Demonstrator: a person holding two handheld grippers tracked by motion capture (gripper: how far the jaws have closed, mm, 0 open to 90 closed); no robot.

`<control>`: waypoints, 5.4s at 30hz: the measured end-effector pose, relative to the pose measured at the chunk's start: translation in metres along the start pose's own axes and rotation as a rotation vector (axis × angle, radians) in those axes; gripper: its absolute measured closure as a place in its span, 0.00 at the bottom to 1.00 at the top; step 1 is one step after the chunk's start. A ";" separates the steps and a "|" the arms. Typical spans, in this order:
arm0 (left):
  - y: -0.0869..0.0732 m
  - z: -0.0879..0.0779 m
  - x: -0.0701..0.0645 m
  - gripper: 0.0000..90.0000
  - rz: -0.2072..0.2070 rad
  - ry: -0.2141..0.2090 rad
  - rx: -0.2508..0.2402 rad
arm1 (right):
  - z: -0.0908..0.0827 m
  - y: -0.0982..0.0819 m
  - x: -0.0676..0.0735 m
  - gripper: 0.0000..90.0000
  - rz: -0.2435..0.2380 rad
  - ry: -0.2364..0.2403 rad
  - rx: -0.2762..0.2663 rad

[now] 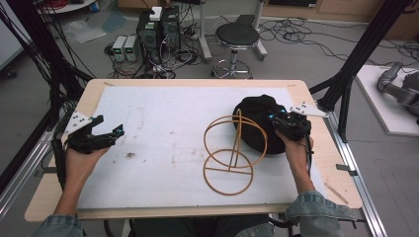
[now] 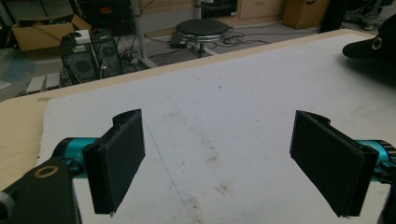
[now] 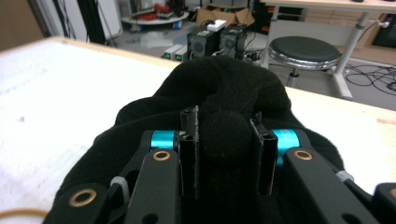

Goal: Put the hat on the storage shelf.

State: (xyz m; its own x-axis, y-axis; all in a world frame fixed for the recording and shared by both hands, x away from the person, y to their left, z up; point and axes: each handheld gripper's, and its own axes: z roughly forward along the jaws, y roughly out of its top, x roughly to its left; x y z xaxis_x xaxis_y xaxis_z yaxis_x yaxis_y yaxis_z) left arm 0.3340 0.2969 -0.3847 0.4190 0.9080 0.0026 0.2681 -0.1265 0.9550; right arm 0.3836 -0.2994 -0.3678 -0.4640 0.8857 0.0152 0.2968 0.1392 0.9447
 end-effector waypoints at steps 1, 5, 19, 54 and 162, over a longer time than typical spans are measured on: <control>0.000 0.000 0.000 0.20 0.000 0.000 0.000 | -0.001 0.002 -0.002 0.79 0.002 -0.005 -0.009; 0.000 -0.001 0.000 0.20 -0.003 0.001 -0.002 | -0.008 0.012 -0.006 0.80 0.019 -0.016 -0.038; 0.001 -0.001 0.001 0.20 -0.004 0.007 -0.003 | -0.040 0.057 -0.011 0.80 0.029 -0.002 -0.164; 0.002 -0.002 0.002 0.20 -0.004 0.014 0.000 | -0.099 0.141 0.018 0.79 -0.023 0.110 -0.319; 0.005 -0.006 0.002 0.21 -0.005 0.015 -0.016 | -0.109 0.094 0.087 0.47 -0.085 0.327 -0.217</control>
State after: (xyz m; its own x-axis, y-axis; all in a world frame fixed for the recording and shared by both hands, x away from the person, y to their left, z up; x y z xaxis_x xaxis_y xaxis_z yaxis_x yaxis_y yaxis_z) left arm 0.3306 0.3003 -0.3785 0.4045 0.9145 0.0022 0.2566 -0.1158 0.9596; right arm 0.2799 -0.2575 -0.2424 -0.7306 0.6828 0.0044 0.0789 0.0781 0.9938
